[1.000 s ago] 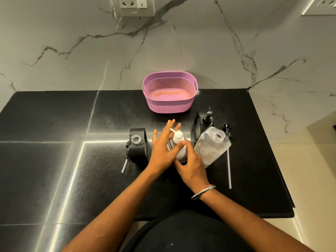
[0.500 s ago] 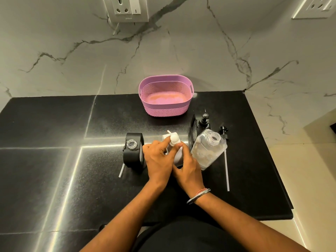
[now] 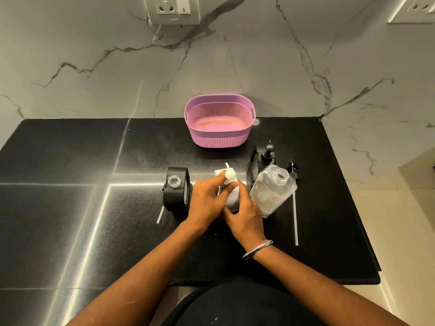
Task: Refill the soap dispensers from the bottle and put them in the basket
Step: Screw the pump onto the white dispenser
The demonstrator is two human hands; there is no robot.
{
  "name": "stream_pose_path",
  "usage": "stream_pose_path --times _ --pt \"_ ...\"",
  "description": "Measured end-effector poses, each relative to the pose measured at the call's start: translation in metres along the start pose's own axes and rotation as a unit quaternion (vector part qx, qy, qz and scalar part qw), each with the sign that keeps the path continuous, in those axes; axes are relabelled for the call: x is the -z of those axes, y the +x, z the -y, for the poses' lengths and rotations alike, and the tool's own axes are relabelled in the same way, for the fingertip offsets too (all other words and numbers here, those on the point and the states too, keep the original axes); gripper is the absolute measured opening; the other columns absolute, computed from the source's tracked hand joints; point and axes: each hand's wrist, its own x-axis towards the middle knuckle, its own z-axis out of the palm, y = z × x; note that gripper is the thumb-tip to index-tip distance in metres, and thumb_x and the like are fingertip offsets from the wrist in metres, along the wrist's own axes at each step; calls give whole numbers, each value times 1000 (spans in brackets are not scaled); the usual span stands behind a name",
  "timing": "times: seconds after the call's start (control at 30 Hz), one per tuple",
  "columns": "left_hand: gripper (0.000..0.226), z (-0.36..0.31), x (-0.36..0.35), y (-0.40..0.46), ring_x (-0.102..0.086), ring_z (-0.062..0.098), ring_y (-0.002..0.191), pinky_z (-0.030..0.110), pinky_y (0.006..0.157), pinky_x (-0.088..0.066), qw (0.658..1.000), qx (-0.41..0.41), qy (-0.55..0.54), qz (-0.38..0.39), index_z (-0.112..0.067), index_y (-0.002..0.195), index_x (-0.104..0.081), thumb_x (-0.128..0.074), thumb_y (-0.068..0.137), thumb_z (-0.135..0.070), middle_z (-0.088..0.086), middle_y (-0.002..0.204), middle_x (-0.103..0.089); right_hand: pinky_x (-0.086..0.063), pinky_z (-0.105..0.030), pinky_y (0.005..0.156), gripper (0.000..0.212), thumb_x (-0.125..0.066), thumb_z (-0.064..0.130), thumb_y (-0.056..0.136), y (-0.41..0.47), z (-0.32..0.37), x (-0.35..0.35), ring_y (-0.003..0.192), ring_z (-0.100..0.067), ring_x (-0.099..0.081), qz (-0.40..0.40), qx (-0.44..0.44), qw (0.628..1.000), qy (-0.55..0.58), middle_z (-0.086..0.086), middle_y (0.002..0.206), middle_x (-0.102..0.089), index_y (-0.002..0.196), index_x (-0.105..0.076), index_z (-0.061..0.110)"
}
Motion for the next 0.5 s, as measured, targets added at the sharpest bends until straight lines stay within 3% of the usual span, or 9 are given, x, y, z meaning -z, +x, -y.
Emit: stream_pose_path --times 0.1,0.2,0.27,0.33,0.43,0.5 --pt "36 -2 4 3 -65 3 64 32 64 -54 999 30 -2 23 -24 129 -77 -82 94 -27 -20 76 -73 -60 -35 88 76 -62 53 85 0 0 1 111 -12 -69 2 -1 1000 2 5 126 -70 153 -39 28" --pt "48 -8 4 1 -46 3 56 31 60 -48 998 69 -9 -3 -30 133 -74 -88 87 -33 -19 67 -64 -60 -35 85 76 -62 63 87 -1 -2 1 109 -13 -70 12 -7 1000 3 5 124 -70 152 -38 30" --pt "58 -18 4 -2 -49 6 58 32 67 -55 993 95 -39 -50 -29 135 -72 -92 80 -37 -19 74 -68 -58 -33 79 76 -62 70 88 -1 -2 1 103 -15 -71 16 -7 1000 -3 5 118 -71 149 -39 31" --pt "54 -26 2 -1 -64 7 65 32 75 -62 991 95 -42 -84 -27 131 -75 -90 81 -41 -20 82 -72 -57 -31 80 79 -64 69 89 -1 -2 1 106 -13 -69 14 -8 1000 1 5 122 -70 153 -37 32" --pt "50 -32 0 1 -72 3 79 32 80 -64 991 89 -41 -94 -23 131 -75 -87 85 -40 -23 108 -74 -58 -32 86 82 -66 68 89 -1 -1 1 112 -11 -68 10 -10 1000 4 6 130 -68 157 -33 33" --pt "49 -33 1 1 -72 2 80 31 80 -64 992 85 -45 -85 -22 132 -75 -86 87 -38 -21 115 -75 -56 -28 86 83 -65 67 89 -1 2 1 113 -10 -67 11 -11 1000 8 6 131 -67 157 -34 33"
